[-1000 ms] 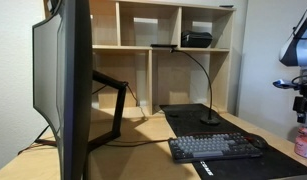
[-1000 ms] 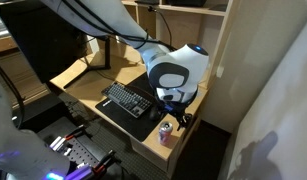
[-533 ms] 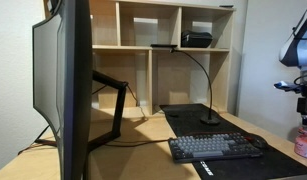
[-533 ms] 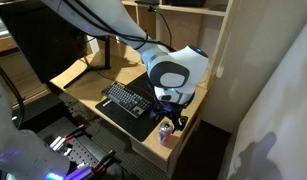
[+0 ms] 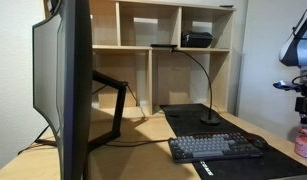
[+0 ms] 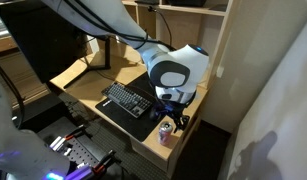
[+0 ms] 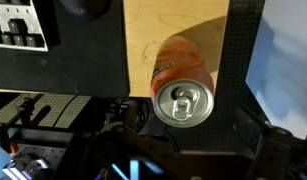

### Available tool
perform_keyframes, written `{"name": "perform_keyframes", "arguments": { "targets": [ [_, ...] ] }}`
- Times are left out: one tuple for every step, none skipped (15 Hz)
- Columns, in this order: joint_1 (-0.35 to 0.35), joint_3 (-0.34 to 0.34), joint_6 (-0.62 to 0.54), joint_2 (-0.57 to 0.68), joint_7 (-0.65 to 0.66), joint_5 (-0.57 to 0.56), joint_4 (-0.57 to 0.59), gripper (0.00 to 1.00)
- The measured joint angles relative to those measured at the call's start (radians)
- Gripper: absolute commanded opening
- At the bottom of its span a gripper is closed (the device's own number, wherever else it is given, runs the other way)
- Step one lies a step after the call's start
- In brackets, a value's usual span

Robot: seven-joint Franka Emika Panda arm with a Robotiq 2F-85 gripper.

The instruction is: Pick up the pink can

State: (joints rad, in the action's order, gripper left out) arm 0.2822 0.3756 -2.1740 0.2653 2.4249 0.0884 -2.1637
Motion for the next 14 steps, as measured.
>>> {"name": "perform_keyframes", "arguments": {
  "targets": [
    [0.0, 0.0, -0.008, 0.0, 0.006, 0.004, 0.0, 1.0],
    [0.0, 0.0, -0.01, 0.0, 0.007, 0.006, 0.0, 1.0],
    [0.0, 0.0, -0.012, 0.0, 0.008, 0.007, 0.0, 1.0],
    [0.0, 0.0, -0.013, 0.0, 0.009, 0.007, 0.0, 1.0],
    [0.0, 0.0, -0.014, 0.0, 0.01, 0.007, 0.0, 1.0],
    [-0.001, 0.0, -0.011, 0.001, 0.011, -0.001, 0.002, 1.0],
    [-0.001, -0.003, -0.002, 0.011, 0.016, -0.002, 0.009, 1.0],
    [-0.003, -0.008, 0.001, 0.032, 0.023, 0.0, 0.02, 1.0],
    [-0.004, -0.015, -0.003, 0.062, 0.027, 0.01, 0.033, 1.0],
    [-0.005, -0.023, -0.014, 0.097, 0.028, 0.025, 0.046, 1.0],
    [-0.005, -0.031, -0.029, 0.13, 0.034, 0.037, 0.057, 1.0],
    [-0.008, -0.035, -0.039, 0.164, 0.043, 0.044, 0.069, 1.0],
    [-0.011, -0.035, -0.047, 0.195, 0.052, 0.047, 0.081, 1.0],
    [-0.012, -0.035, -0.051, 0.218, 0.059, 0.047, 0.091, 1.0]
  ]
}}
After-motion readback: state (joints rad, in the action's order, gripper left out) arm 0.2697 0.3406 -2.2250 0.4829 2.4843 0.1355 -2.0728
